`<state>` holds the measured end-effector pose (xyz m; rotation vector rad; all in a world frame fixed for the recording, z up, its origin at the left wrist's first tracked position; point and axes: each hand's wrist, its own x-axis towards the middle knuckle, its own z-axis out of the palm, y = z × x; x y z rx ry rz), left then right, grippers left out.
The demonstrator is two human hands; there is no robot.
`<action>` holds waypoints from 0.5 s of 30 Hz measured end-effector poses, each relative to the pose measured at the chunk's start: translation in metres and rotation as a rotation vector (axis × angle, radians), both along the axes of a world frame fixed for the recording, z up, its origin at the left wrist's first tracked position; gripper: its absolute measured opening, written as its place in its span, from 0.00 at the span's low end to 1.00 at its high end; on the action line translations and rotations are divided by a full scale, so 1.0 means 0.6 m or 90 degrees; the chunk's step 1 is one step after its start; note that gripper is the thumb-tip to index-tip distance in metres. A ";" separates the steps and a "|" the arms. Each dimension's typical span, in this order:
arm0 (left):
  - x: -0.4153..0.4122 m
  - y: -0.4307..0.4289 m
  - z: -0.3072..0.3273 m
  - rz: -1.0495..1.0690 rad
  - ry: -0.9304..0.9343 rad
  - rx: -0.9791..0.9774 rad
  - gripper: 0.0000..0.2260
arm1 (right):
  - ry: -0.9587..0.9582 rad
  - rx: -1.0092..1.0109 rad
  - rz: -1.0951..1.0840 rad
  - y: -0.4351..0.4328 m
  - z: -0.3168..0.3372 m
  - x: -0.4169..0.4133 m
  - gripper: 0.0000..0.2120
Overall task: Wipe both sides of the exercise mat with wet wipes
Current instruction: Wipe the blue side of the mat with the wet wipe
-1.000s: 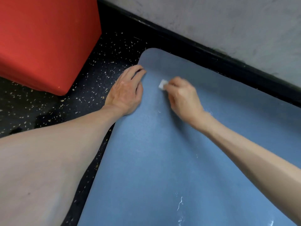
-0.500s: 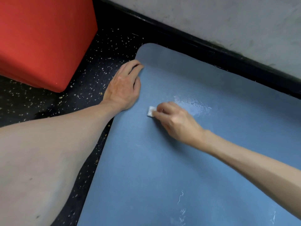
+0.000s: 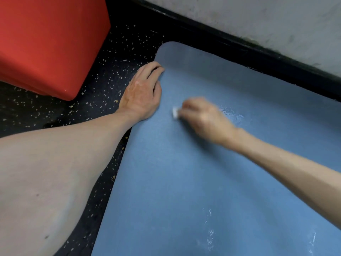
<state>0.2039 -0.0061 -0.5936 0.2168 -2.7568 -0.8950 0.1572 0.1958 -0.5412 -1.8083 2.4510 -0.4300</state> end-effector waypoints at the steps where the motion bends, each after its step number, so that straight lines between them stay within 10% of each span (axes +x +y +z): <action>1: 0.000 0.000 0.000 0.000 0.000 -0.001 0.18 | 0.032 -0.032 -0.090 -0.011 0.001 -0.031 0.14; 9: 0.000 0.002 0.003 -0.002 0.007 0.000 0.18 | -0.113 0.027 0.026 0.033 -0.002 0.093 0.14; 15: -0.002 0.000 0.003 0.001 0.004 -0.011 0.18 | -0.020 -0.074 -0.188 -0.007 -0.012 0.028 0.15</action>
